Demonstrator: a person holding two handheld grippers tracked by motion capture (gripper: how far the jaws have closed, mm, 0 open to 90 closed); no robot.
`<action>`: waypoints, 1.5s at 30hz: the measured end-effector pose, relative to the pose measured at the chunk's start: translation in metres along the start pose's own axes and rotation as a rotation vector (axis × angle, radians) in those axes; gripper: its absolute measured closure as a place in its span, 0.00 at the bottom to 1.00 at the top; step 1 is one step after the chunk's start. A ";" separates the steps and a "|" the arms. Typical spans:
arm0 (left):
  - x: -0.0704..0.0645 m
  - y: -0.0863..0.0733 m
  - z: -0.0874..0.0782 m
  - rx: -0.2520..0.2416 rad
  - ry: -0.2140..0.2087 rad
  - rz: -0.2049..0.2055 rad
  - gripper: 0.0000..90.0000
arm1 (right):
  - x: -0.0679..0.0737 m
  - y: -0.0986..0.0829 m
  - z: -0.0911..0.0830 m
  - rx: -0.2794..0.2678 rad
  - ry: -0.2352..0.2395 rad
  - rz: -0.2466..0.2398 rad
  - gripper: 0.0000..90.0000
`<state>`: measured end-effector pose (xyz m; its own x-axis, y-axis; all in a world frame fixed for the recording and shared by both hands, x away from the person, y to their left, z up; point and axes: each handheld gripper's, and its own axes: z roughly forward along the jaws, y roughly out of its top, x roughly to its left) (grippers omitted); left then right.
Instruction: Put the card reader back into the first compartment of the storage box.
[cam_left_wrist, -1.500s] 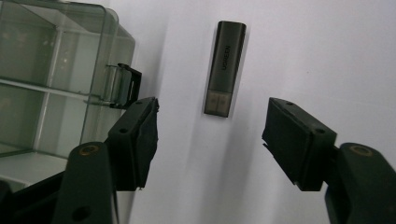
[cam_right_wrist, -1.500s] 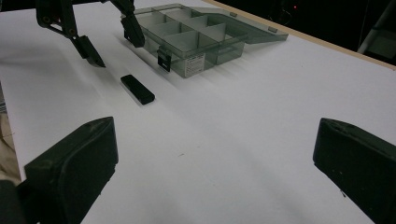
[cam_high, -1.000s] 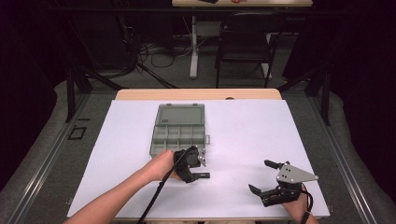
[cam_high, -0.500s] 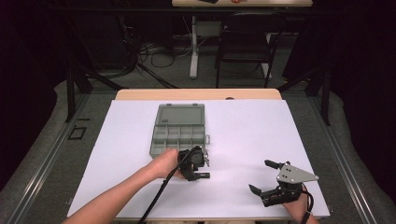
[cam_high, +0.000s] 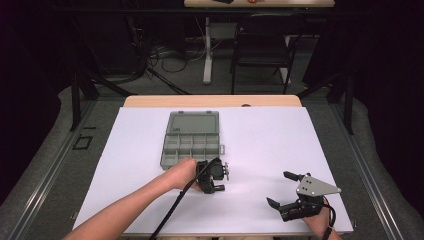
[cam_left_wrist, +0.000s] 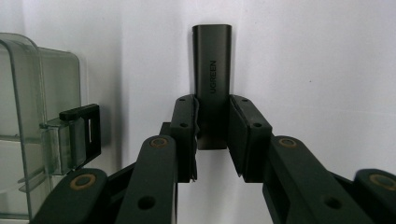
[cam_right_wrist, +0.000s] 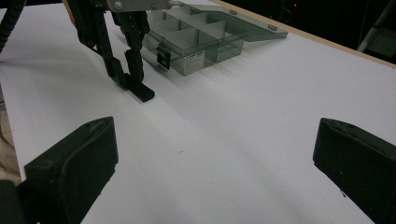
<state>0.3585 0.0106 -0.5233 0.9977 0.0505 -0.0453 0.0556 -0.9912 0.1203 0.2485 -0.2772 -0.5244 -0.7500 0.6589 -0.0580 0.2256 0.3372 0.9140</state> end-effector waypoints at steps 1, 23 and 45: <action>0.000 0.000 0.000 0.000 0.000 0.000 0.81 | 0.000 0.000 0.000 -0.001 0.000 -0.003 0.00; 0.000 -0.021 -0.016 -0.154 0.029 -0.048 0.82 | -0.001 0.000 0.000 0.004 -0.003 0.000 0.00; -0.002 -0.049 -0.033 -0.337 0.058 -0.131 0.82 | -0.002 0.000 0.000 0.019 -0.006 0.011 0.00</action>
<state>0.3546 0.0626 -0.4967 0.9813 0.1908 -0.0266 0.1830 -0.8805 0.4373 0.2499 -0.2781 -0.5249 -0.7438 0.6666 -0.0500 0.2458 0.3424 0.9068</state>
